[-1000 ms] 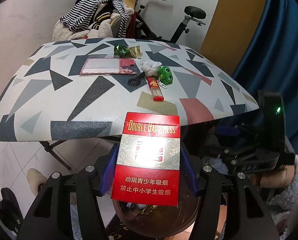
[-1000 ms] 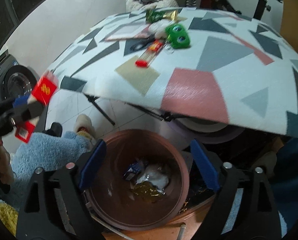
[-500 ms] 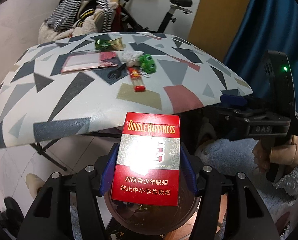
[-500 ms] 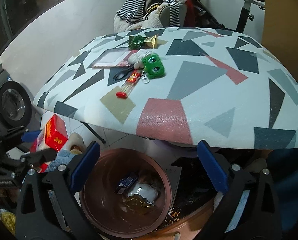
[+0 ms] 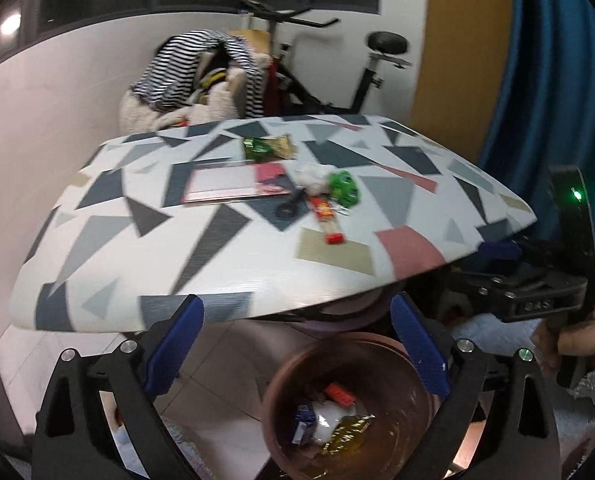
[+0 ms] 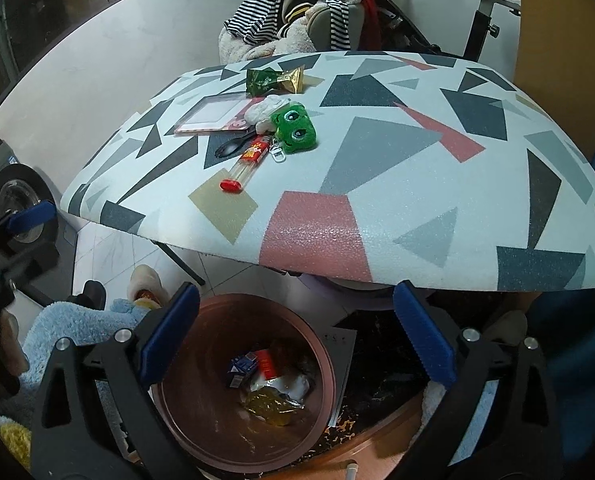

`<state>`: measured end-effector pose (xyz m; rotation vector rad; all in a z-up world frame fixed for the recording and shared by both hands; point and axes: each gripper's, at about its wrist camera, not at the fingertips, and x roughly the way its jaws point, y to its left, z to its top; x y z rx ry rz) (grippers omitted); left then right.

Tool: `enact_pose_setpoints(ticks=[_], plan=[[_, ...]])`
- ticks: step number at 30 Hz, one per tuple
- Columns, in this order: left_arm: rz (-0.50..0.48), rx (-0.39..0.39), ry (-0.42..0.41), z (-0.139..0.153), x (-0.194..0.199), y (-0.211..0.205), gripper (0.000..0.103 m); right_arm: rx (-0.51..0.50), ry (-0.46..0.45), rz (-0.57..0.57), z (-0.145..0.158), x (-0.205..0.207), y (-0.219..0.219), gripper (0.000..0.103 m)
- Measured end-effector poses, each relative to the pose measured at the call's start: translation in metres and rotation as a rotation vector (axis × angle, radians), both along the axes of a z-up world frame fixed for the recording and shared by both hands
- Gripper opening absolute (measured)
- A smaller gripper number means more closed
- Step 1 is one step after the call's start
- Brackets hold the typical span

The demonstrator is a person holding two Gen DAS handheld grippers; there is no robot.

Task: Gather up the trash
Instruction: 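Move the right tool to the green frog plush and grasp it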

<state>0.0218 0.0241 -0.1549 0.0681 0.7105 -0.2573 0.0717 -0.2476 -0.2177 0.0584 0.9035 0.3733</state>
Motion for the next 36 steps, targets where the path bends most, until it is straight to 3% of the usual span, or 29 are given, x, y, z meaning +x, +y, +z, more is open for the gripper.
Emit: enact_pose_setpoints(ticks=[11, 34, 36], plan=[[0.136, 0.0, -0.016, 0.005, 0.001, 0.039, 0.097, -0.018, -0.003, 0.014, -0.001, -0.002, 0.008, 0.096], [0.23, -0.089, 0.017, -0.003, 0.017, 0.071, 0.097, -0.053, -0.039, 0.065, 0.006, 0.037, 0.022, 0.096], [0.231, -0.088, 0.024, -0.003, 0.022, 0.072, 0.097, -0.039, -0.066, 0.08, 0.009, 0.049, 0.022, 0.089]])
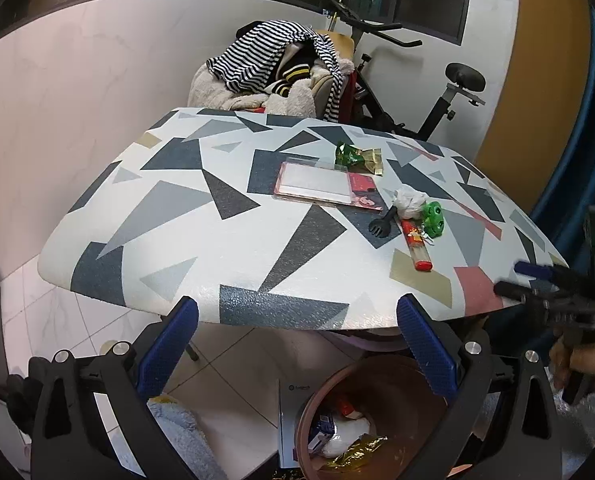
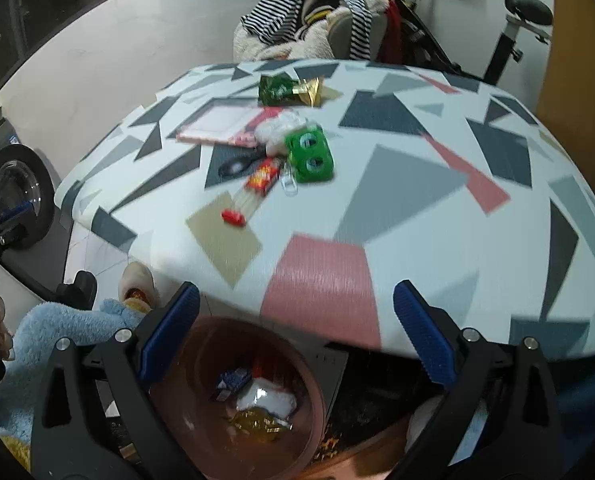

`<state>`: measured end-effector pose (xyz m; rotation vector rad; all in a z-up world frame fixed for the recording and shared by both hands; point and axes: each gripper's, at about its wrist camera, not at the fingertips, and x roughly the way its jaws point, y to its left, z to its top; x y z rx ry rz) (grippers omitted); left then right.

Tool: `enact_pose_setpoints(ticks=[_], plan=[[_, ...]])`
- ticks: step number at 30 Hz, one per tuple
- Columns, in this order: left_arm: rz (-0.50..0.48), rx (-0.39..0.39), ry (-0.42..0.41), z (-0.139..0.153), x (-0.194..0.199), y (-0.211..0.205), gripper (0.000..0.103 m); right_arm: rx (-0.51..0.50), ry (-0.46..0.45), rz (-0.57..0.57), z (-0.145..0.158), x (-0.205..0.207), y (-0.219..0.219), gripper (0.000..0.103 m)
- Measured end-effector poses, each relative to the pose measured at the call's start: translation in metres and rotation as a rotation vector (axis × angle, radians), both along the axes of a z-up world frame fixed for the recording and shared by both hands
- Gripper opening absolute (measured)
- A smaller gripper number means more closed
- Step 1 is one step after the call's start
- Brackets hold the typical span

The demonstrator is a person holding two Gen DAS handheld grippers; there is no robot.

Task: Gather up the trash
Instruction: 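Move the right tool to the green frog plush and grasp it, then grasp the white crumpled tissue with the left tool while the right tool holds the frog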

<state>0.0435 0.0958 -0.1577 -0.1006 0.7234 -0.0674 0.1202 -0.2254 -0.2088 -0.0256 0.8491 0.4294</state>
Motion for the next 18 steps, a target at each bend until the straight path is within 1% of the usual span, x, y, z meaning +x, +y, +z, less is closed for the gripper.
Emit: enact_pose_setpoints(ticks=[1, 3, 5, 7, 8, 10, 13, 16, 17, 18], plan=[[0.0, -0.001, 0.003, 0.0, 0.002, 0.0, 0.097, 0.005, -0.008, 0.004, 0.001, 0.012, 0.0, 0.083], [-0.003, -0.007, 0.009, 0.0, 0.007, 0.001, 0.097, 0.018, -0.016, 0.004, 0.003, 0.025, 0.001, 0.077], [-0.005, -0.011, 0.013, 0.0, 0.012, 0.002, 0.097, 0.035, -0.015, 0.012, 0.003, 0.044, 0.003, 0.064], [-0.005, -0.017, 0.019, 0.0, 0.018, 0.003, 0.097, 0.04, -0.006, 0.015, 0.001, 0.068, 0.009, 0.059], [-0.007, -0.022, 0.022, 0.0, 0.021, 0.003, 0.097, 0.041, -0.002, 0.016, 0.0, 0.073, 0.011, 0.056], [-0.009, -0.032, 0.027, -0.001, 0.027, 0.004, 0.097, 0.043, 0.014, 0.02, -0.003, 0.089, 0.017, 0.053], [-0.015, -0.031, 0.032, -0.001, 0.036, 0.003, 0.097, 0.034, 0.048, 0.027, -0.01, 0.111, 0.031, 0.052], [-0.024, -0.028, 0.038, -0.003, 0.045, 0.003, 0.097, -0.005, 0.068, 0.031, -0.017, 0.12, 0.04, 0.052], [-0.029, -0.03, 0.042, -0.004, 0.048, 0.003, 0.097, -0.027, 0.07, 0.028, -0.019, 0.122, 0.043, 0.051], [-0.034, -0.032, 0.044, -0.004, 0.051, 0.002, 0.097, -0.025, 0.072, 0.027, -0.02, 0.121, 0.043, 0.049]])
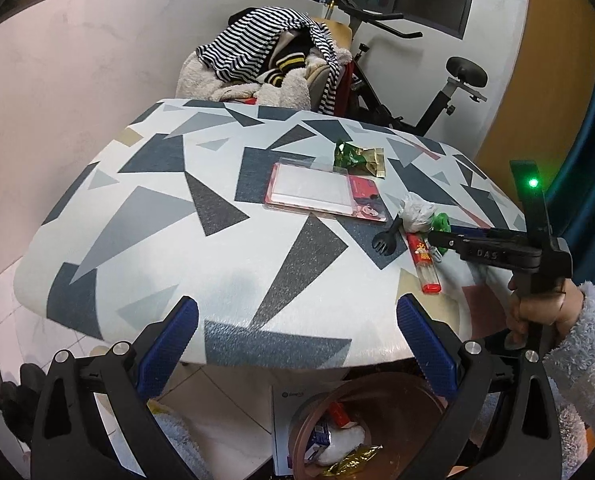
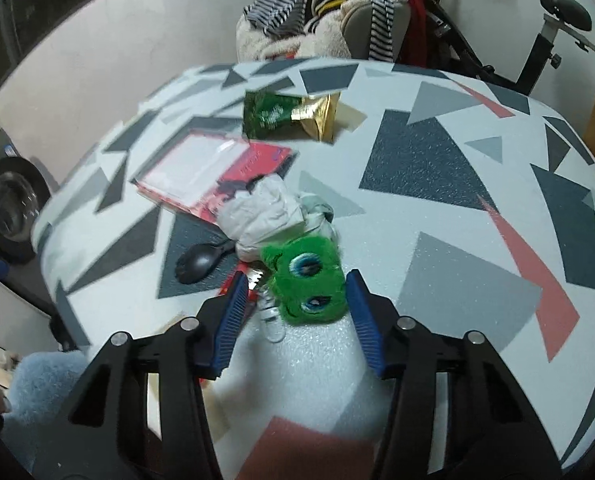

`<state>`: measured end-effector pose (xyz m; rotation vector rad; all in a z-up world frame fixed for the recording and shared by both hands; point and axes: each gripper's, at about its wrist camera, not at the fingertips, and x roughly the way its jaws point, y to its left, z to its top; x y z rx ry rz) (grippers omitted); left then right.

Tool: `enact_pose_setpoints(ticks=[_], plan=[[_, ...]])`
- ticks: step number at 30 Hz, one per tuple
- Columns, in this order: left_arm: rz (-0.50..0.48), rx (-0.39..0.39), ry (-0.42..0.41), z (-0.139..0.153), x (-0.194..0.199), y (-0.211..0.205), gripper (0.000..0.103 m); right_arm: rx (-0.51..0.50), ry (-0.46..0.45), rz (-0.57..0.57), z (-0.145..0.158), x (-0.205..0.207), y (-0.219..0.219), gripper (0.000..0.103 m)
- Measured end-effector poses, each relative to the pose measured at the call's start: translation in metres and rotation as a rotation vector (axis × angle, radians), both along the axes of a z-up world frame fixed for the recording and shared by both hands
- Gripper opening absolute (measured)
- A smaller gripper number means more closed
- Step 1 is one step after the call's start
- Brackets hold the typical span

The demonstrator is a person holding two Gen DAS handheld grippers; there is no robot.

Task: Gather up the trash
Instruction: 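Grasp the white crumpled tissue with the left tool while the right tool holds the frog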

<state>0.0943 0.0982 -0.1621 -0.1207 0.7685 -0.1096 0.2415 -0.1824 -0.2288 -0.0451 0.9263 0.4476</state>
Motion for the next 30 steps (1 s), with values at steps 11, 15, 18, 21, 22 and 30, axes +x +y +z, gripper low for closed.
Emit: enact_pose_setpoints(ticks=[11, 15, 18, 21, 22, 30], plan=[[-0.147, -0.035, 0.021, -0.001, 0.049, -0.041, 0.087, 0.097, -0.066, -0.057, 0.021, -0.017, -0.045, 0.036], [-0.24, -0.031, 0.04, -0.004, 0.08, -0.073, 0.077, 0.105, -0.094, -0.087, 0.033, -0.023, -0.062, 0.036], [-0.295, -0.03, 0.062, -0.009, 0.108, -0.1, 0.077, 0.115, -0.107, -0.106, 0.037, -0.027, -0.073, 0.036], [-0.327, -0.018, 0.094, -0.018, 0.132, -0.119, 0.074, 0.13, -0.111, -0.129, 0.038, -0.03, -0.084, 0.036], [-0.337, -0.006, 0.106, -0.021, 0.142, -0.125, 0.073, 0.14, -0.11, -0.139, 0.038, -0.032, -0.089, 0.036], [-0.41, 0.117, 0.159, -0.041, 0.184, -0.164, 0.054, 0.171, -0.099, -0.186, 0.037, -0.042, -0.112, 0.036]])
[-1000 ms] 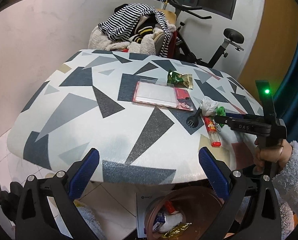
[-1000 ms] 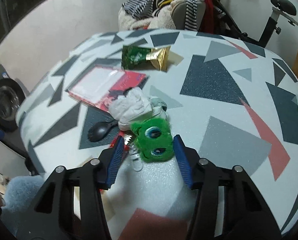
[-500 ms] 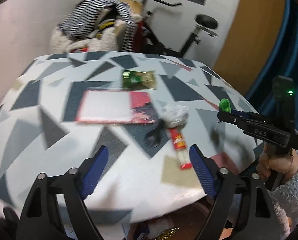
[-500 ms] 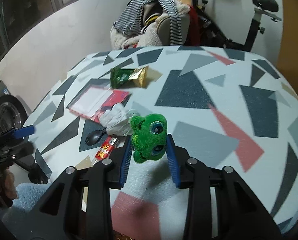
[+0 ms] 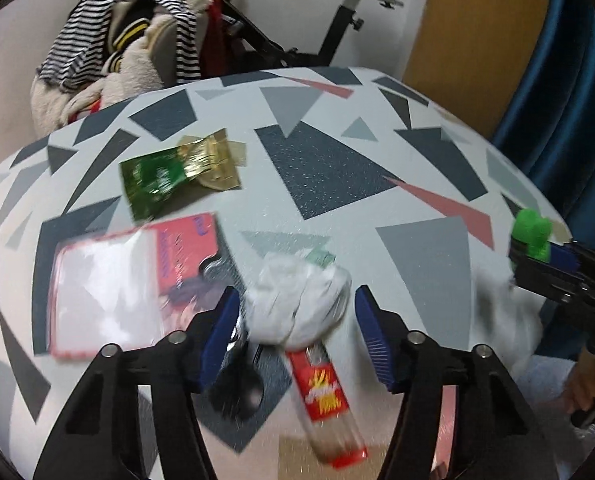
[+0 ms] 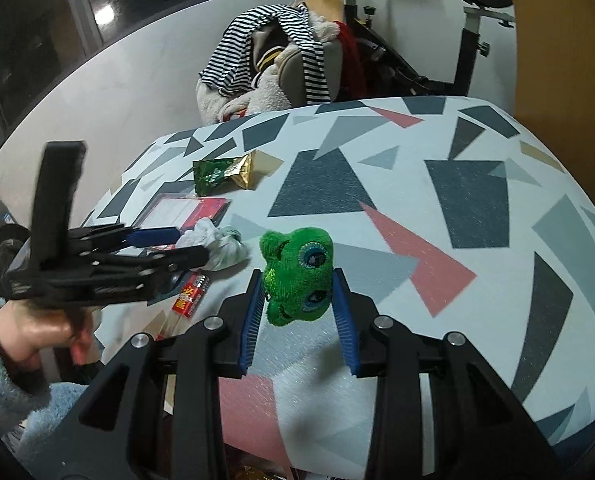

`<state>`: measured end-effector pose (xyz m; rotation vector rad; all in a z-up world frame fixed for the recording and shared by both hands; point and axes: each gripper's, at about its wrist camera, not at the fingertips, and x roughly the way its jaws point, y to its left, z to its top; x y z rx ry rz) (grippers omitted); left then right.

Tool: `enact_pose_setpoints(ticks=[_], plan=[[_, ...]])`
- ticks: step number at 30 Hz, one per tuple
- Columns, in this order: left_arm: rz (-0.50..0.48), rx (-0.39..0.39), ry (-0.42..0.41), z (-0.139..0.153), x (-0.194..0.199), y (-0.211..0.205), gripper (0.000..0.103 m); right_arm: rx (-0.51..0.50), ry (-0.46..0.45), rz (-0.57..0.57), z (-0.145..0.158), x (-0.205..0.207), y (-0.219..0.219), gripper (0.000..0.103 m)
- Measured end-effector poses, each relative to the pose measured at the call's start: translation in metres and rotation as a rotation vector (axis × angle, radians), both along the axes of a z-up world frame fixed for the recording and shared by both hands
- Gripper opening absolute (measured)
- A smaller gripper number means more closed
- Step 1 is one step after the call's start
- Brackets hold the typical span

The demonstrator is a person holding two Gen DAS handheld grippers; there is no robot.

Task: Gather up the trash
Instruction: 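Grasp the white crumpled tissue with the left tool while the right tool holds the frog, then carry the tissue and frog plush over the brown bin and release both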

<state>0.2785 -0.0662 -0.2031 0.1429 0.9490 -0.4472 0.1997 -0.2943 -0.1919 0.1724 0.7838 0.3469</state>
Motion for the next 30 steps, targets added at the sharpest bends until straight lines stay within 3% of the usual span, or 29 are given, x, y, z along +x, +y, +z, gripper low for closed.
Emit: enact_pose_setpoints(ticks=[4, 12, 20, 30], plan=[[-0.035, 0.031, -0.01, -0.002, 0.003, -0.009, 0.045, 0.012, 0.009, -0.015, -0.002, -0.005, -0.006, 0.036], [-0.064, -0.046, -0.047, 0.026, -0.032, 0.001, 0.044, 0.004, 0.001, 0.0, 0.003, -0.022, -0.004, 0.036], [-0.062, -0.138, -0.09, 0.058, -0.11, 0.028, 0.044, 0.0, -0.02, 0.052, 0.015, -0.059, 0.012, 0.036], [-0.064, -0.161, -0.038, 0.034, -0.21, 0.057, 0.044, -0.054, 0.001, 0.143, 0.011, -0.11, 0.039, 0.036]])
